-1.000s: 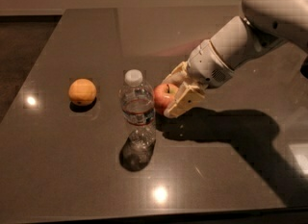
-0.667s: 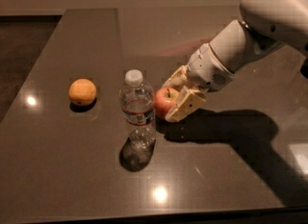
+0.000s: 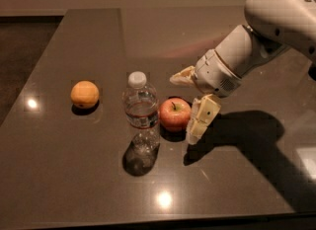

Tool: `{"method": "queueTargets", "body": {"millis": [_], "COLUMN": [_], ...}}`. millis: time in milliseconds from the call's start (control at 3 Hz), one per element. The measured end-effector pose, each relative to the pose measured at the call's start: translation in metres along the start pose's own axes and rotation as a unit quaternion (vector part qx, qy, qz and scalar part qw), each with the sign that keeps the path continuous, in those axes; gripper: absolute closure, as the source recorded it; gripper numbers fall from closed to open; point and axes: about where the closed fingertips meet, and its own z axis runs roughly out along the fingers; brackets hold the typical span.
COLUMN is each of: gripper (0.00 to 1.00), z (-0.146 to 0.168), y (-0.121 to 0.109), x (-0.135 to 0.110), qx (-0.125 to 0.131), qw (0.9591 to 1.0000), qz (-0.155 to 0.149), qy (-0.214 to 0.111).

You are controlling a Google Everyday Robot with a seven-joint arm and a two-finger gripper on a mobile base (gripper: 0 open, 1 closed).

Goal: Move apple near water bottle

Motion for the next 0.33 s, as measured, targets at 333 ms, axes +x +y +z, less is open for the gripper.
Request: {"method": "queueTargets", "body": {"millis": [333], "gripper": [0.00], "z": [0.0000], "y": [0.0000], "x": [0.0000], "qx": [0.000], "qw": [1.0000], "qz": [0.000], "qy": [0.000]}}
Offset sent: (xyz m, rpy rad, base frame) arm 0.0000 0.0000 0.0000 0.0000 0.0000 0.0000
